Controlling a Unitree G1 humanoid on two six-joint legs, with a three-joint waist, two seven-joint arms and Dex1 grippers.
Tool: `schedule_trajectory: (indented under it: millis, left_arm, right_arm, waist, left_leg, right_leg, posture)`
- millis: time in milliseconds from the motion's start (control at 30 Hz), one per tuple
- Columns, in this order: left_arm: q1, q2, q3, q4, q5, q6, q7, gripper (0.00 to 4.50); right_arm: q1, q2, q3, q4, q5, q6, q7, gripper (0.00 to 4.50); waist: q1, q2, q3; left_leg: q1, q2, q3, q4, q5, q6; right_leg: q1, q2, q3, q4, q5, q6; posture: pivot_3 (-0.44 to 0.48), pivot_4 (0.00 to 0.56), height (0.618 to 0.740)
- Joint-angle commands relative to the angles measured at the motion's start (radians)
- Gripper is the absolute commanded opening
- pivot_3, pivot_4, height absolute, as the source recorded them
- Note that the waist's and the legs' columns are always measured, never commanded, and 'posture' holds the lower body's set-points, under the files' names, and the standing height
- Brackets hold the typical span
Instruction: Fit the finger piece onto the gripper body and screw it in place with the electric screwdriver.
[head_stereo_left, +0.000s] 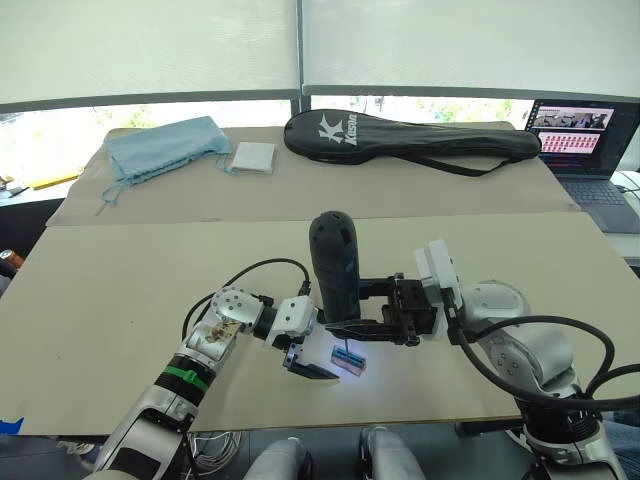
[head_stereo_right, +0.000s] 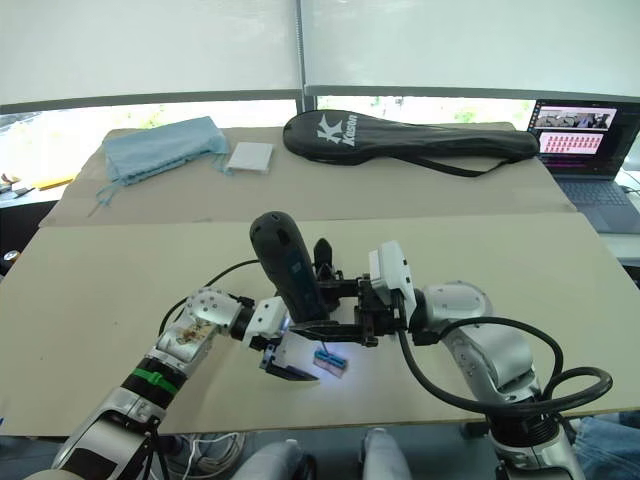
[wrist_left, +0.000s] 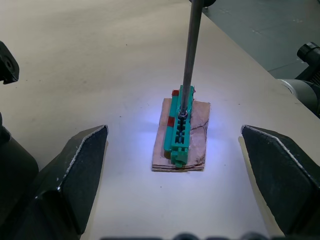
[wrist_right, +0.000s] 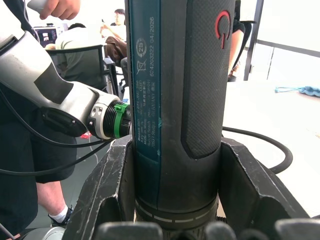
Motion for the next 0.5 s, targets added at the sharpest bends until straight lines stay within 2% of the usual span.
schedule_trajectory:
  millis: [33, 500]
  left_arm:
    - [-0.015, -0.004, 0.002, -0.01, -0.008, -0.01, 0.003, 4.5]
    - [-0.013, 0.002, 0.018, -0.022, -0.018, 0.004, 0.015, 4.5]
  right_arm:
    - [-0.002, 0.008, -0.008, -0.026, 0.014, -0.035, 0.005, 1.88]
    - [-0.022, 0.008, -0.029, -0.055, 0.039, -0.008, -0.024, 1.88]
  waist:
    - [0.0, 0.0, 0.0]
    - [0.0, 0.0, 0.0]
  left_leg:
    - [0.0, 0.0, 0.0, 0.0, 0.0, 0.0]
    - [0.0, 0.0, 0.0, 0.0, 0.0, 0.0]
  right_leg:
    - [0.0, 0.0, 0.0, 0.0, 0.0, 0.0]
    - [0.0, 0.0, 0.0, 0.0, 0.0, 0.0]
  posture:
    - [0.0, 0.15, 0.736]
    - [0.0, 0.15, 0.736]
